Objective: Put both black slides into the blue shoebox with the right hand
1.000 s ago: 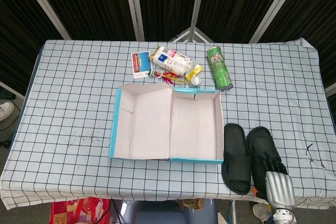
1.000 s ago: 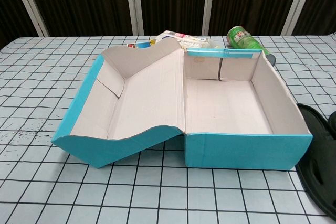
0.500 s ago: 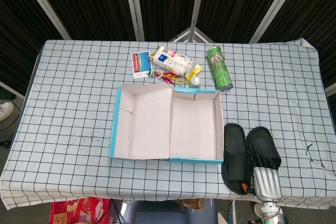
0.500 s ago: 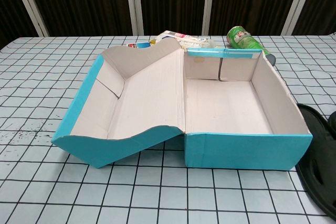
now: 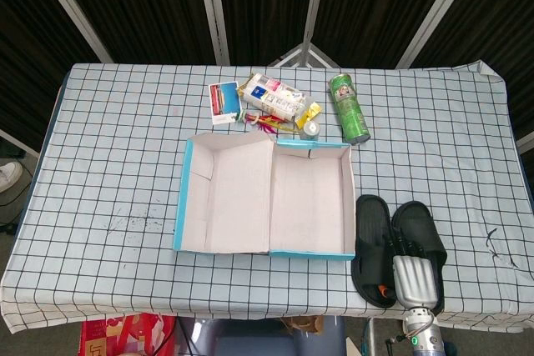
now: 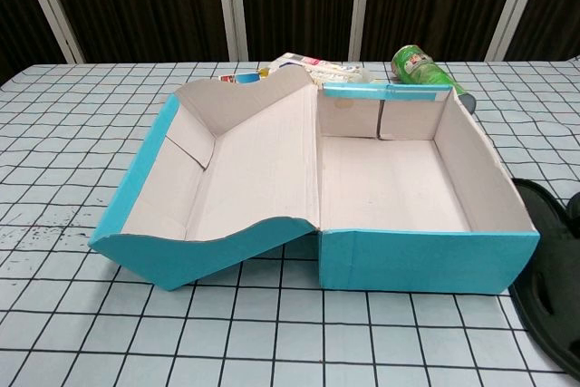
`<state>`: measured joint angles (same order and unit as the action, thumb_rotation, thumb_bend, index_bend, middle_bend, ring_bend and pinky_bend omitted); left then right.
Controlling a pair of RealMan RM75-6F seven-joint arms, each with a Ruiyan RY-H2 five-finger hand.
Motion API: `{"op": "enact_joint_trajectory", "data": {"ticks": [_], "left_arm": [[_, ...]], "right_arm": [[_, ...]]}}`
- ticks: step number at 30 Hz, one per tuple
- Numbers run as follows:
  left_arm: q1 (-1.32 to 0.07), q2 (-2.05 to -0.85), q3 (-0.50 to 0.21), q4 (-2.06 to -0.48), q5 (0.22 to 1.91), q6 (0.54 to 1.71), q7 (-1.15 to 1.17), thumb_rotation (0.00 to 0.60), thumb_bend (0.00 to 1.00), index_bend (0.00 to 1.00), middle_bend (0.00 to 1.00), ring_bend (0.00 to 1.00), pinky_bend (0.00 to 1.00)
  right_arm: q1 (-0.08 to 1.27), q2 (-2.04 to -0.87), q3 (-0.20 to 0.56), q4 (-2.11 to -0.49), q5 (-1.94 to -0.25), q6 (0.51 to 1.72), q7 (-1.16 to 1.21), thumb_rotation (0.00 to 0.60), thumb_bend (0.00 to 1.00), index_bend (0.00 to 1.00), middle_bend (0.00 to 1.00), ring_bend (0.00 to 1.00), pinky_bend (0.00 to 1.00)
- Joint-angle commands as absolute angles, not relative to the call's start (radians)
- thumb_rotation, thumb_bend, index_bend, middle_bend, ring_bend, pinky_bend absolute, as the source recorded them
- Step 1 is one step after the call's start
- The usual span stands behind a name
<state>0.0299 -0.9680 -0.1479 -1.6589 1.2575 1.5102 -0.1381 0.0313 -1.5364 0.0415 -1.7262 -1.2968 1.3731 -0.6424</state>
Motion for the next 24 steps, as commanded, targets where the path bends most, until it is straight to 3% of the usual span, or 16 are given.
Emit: {"op": "enact_joint_trajectory", "data": {"ticks": [1, 4, 8, 16, 24], "left_arm": [[0.031, -0.967, -0.149, -1.658, 1.256, 1.511, -0.141, 0.6, 0.37, 0.08, 0.0, 0.0, 0.09], [0.031, -0.967, -0.149, -1.656, 1.255, 1.509, -0.144, 0.6, 0.37, 0.08, 0.0, 0.0, 0.09], [0.031, -0.966, -0.148, -1.656, 1.258, 1.508, -0.147, 0.6, 0.37, 0.08, 0.0, 0.0, 0.09], [0.033, -0.964, -0.148, -1.656, 1.258, 1.51, -0.154, 0.6, 0.37, 0.08, 0.0, 0.0, 0.09], [0.034, -0.963, -0.147, -1.657, 1.26, 1.51, -0.154, 0.6, 0.37, 0.08, 0.0, 0.0, 0.09]], "right_arm": [[0.044, -1.538, 0.046, -1.728, -1.287, 1.364, -0.654, 0.6, 0.2, 0.33, 0.22, 0.14, 0.11], [0.048, -1.544, 0.047, -1.726, -1.296, 1.371, -0.644, 0.6, 0.34, 0.43, 0.33, 0.17, 0.1], [0.051, -1.551, 0.045, -1.712, -1.319, 1.384, -0.609, 0.6, 0.39, 0.46, 0.37, 0.18, 0.08], [0.055, -1.53, 0.051, -1.728, -1.355, 1.419, -0.579, 0.6, 0.41, 0.48, 0.37, 0.18, 0.07], [0.064, -1.431, 0.087, -1.845, -1.364, 1.459, -0.623, 0.6, 0.41, 0.48, 0.37, 0.18, 0.07]]}}
